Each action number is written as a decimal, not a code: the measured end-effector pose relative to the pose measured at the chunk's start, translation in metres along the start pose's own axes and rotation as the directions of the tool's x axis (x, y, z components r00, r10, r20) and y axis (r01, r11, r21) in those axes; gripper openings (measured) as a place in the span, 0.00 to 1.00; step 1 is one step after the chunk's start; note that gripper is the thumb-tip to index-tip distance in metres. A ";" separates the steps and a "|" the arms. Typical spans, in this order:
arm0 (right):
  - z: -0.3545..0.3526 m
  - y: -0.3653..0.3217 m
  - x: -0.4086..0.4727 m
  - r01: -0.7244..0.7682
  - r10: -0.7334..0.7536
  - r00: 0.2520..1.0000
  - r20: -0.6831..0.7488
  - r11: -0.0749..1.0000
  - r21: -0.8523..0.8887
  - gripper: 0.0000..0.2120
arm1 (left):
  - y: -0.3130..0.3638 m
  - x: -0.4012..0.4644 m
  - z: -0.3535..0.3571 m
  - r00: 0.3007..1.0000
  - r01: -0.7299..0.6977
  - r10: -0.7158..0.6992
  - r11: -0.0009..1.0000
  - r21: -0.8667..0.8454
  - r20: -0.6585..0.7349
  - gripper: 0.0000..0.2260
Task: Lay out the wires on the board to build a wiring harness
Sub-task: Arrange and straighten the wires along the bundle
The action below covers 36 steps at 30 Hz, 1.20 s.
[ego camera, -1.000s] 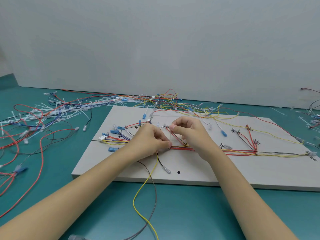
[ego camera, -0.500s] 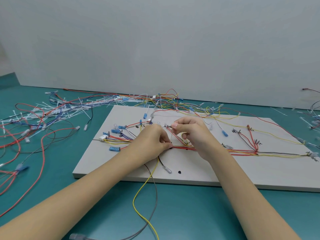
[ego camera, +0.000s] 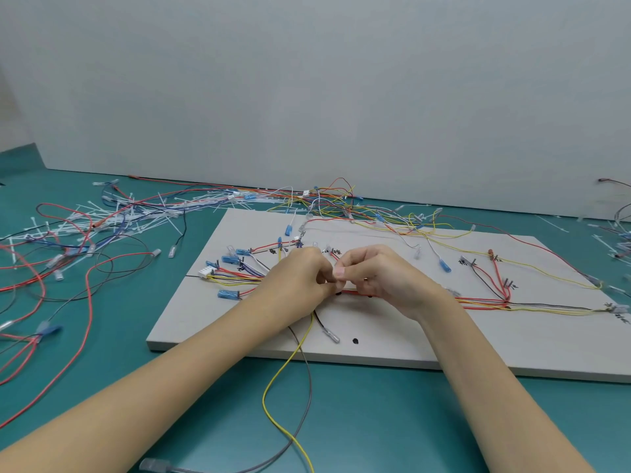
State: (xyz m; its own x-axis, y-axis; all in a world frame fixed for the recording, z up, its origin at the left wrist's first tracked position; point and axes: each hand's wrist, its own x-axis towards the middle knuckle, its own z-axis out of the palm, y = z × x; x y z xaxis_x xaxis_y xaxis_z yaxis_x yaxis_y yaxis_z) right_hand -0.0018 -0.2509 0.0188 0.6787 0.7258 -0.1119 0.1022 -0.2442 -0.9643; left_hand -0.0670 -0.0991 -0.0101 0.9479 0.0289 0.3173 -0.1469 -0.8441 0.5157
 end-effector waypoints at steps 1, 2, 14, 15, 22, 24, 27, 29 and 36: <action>-0.001 0.000 -0.001 -0.010 0.011 1.000 0.023 1.000 -0.026 0.09 | 0.000 0.000 0.000 1.000 -0.006 0.006 1.000 0.000 -0.005 0.08; -0.003 0.000 -0.001 -0.020 0.021 0.999 0.039 0.999 -0.040 0.08 | 0.000 0.000 0.000 1.000 -0.011 0.011 1.000 0.002 -0.010 0.08; -0.007 0.004 0.009 0.065 -0.012 0.934 -0.358 0.989 0.136 0.10 | 0.006 -0.008 -0.002 0.939 -0.146 0.165 0.986 0.085 -0.302 0.17; -0.007 0.005 0.009 0.057 0.000 0.925 -0.380 0.989 0.138 0.10 | 0.005 -0.007 -0.008 0.898 -0.194 0.212 0.977 0.086 -0.386 0.17; -0.005 0.008 0.012 0.026 0.012 0.913 -0.408 0.996 0.089 0.07 | -0.080 0.021 -0.051 0.767 0.265 -0.136 0.957 0.117 -0.627 0.15; -0.004 0.010 0.013 0.026 0.006 0.911 -0.411 0.997 0.072 0.07 | -0.116 0.022 -0.059 0.763 0.524 -0.381 0.838 0.154 -0.523 0.22; -0.004 0.011 0.013 0.028 -0.001 0.908 -0.418 0.998 0.059 0.07 | -0.151 0.017 -0.066 0.721 0.670 -0.551 0.708 0.223 -0.419 0.31; -0.004 0.011 0.013 0.028 -0.005 0.908 -0.419 0.998 0.048 0.07 | -0.163 0.014 -0.066 0.708 0.698 -0.598 0.673 0.244 -0.376 0.34; -0.003 0.010 0.013 0.033 -0.011 0.909 -0.417 0.998 0.046 0.08 | -0.169 0.012 -0.069 0.728 0.681 -0.589 0.679 0.274 -0.352 0.29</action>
State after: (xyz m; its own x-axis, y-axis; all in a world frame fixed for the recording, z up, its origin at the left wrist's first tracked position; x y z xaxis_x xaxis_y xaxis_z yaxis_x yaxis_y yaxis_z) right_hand 0.0101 -0.2460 0.0084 0.9192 0.3938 0.0091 0.0911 -0.1901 -0.9775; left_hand -0.0501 0.0807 -0.0389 0.6769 0.7063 0.2072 0.6238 -0.6999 0.3479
